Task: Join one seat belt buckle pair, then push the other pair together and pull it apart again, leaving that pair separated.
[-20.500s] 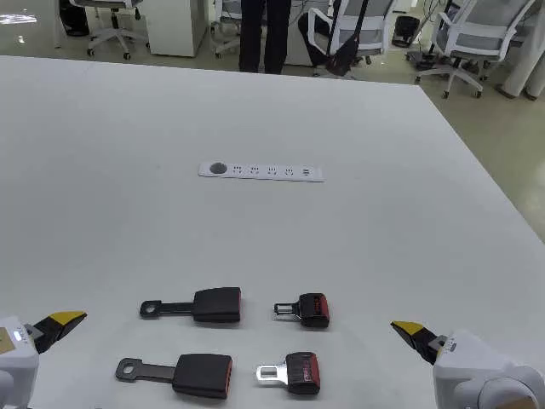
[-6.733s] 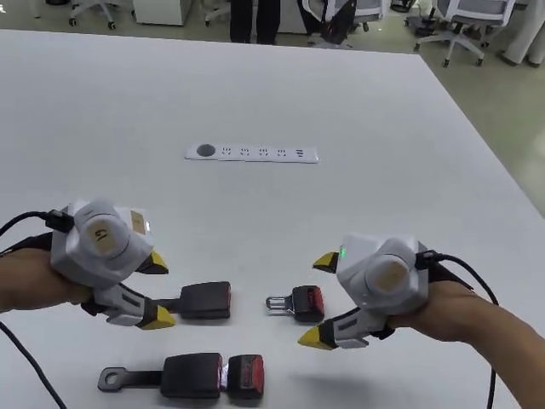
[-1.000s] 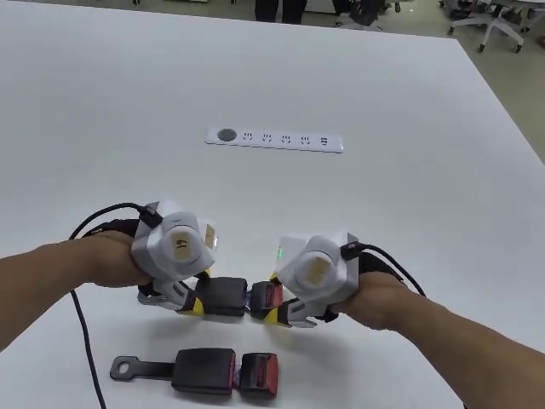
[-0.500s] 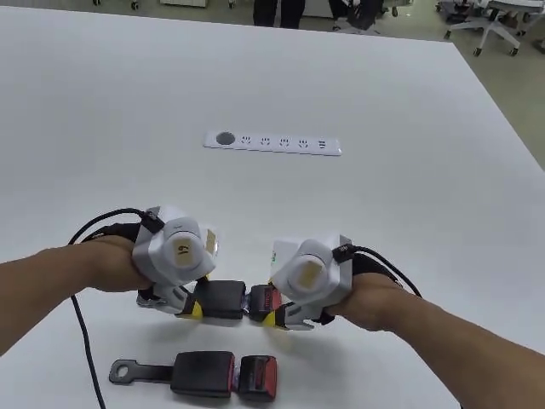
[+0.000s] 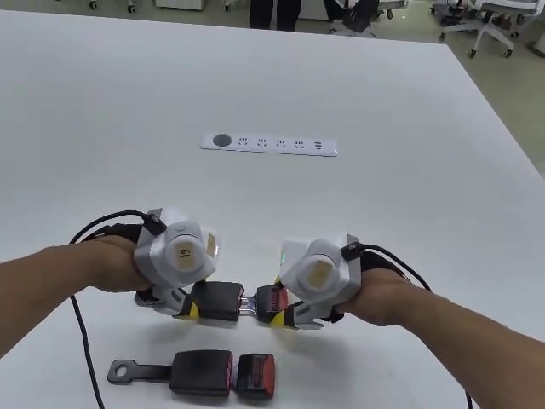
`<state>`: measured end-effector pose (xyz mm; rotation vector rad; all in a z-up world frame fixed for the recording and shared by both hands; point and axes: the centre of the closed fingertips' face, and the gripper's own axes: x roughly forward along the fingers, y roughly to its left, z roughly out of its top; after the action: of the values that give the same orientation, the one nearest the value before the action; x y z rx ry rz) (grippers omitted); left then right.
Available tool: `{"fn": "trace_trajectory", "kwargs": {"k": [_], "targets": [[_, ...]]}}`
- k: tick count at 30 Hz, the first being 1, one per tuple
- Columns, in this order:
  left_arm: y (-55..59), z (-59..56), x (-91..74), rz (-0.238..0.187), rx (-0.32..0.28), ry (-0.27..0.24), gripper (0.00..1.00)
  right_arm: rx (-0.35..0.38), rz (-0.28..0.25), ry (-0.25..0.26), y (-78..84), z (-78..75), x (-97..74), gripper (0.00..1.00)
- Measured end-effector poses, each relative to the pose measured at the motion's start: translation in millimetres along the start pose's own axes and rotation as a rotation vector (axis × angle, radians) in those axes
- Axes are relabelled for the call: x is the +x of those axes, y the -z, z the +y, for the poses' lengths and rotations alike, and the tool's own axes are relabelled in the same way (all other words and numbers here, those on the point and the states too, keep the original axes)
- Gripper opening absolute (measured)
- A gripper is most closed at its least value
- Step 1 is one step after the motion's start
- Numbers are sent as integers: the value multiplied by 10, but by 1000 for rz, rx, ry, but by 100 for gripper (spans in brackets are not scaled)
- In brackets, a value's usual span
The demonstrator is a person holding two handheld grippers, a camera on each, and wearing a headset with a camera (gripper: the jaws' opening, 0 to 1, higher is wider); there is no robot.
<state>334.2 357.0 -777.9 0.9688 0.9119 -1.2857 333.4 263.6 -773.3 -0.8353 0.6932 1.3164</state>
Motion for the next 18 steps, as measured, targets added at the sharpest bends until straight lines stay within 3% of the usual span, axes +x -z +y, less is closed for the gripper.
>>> {"fn": "trace_trajectory", "kwargs": {"k": [4, 12, 18], "targets": [[-25, -22, 1, -15, -26, 12, 30, -5, -9, -1, 23, 10, -20, 29], [-27, -37, 22, -4, -33, 29, 31, -24, 6, 5, 93, 6, -49, 29], [-34, -44, 47, -5, -49, 44, 31, -24, 35, 15, 261, -55, -123, 29]]}}
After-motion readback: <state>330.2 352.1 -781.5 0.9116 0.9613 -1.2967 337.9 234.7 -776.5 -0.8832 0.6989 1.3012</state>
